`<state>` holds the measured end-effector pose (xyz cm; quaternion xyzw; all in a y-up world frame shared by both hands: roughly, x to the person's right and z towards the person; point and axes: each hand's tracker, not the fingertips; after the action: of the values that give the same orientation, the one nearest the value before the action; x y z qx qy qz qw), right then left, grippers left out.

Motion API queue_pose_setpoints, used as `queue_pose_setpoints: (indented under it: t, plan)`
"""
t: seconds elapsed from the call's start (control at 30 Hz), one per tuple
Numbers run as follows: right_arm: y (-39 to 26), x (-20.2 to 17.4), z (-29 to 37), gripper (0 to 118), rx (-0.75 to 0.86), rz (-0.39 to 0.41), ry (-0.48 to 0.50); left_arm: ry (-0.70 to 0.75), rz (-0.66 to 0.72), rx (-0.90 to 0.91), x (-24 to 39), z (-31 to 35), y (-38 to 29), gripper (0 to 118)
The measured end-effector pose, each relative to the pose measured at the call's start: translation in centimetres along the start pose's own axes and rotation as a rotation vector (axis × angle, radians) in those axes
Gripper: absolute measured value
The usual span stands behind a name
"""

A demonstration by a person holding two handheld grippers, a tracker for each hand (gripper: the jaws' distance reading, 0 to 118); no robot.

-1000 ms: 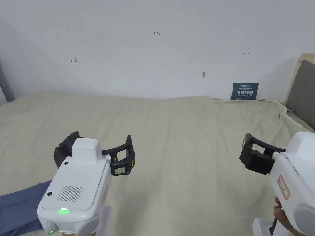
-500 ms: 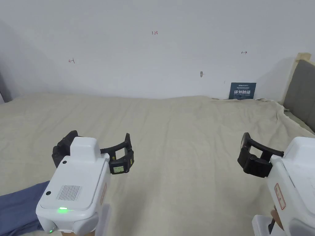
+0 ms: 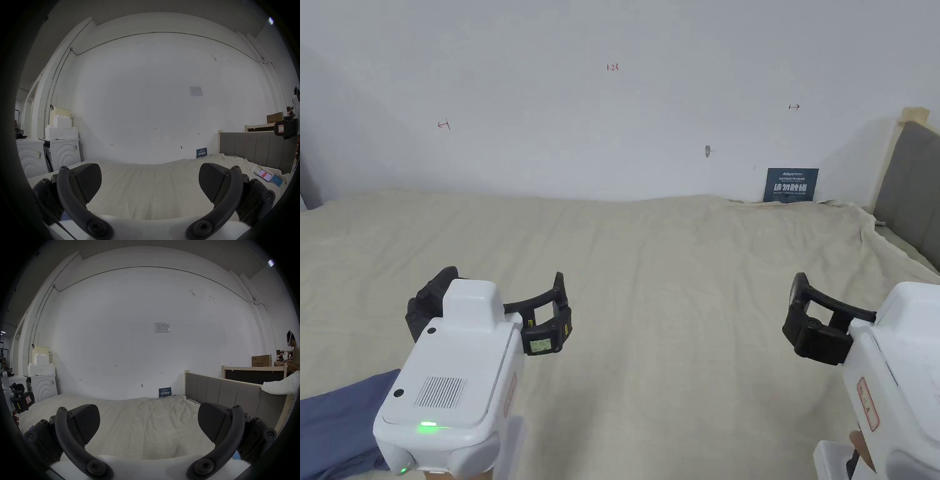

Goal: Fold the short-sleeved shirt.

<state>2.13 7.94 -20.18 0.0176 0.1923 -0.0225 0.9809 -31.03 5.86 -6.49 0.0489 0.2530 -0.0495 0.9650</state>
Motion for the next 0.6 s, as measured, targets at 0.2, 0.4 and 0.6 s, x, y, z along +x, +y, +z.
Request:
queue_pose_setpoints:
  t: [0.2, 0.4, 0.6]
  plan:
    - [-0.05, 0.04, 0.04, 118, 0.005, 0.002, 0.000, 0.001, 0.001, -0.002, -0.03, 0.00, -0.03, 118]
    - [-0.12, 0.00, 0.10, 118, 0.003, 0.004, 0.001, 0.003, -0.001, -0.002, 0.02, 0.09, -0.03, 118]
    - [-0.10, -0.03, 0.24, 118, 0.006, 0.003, 0.001, 0.001, -0.001, -0.002, 0.02, 0.10, -0.05, 118]
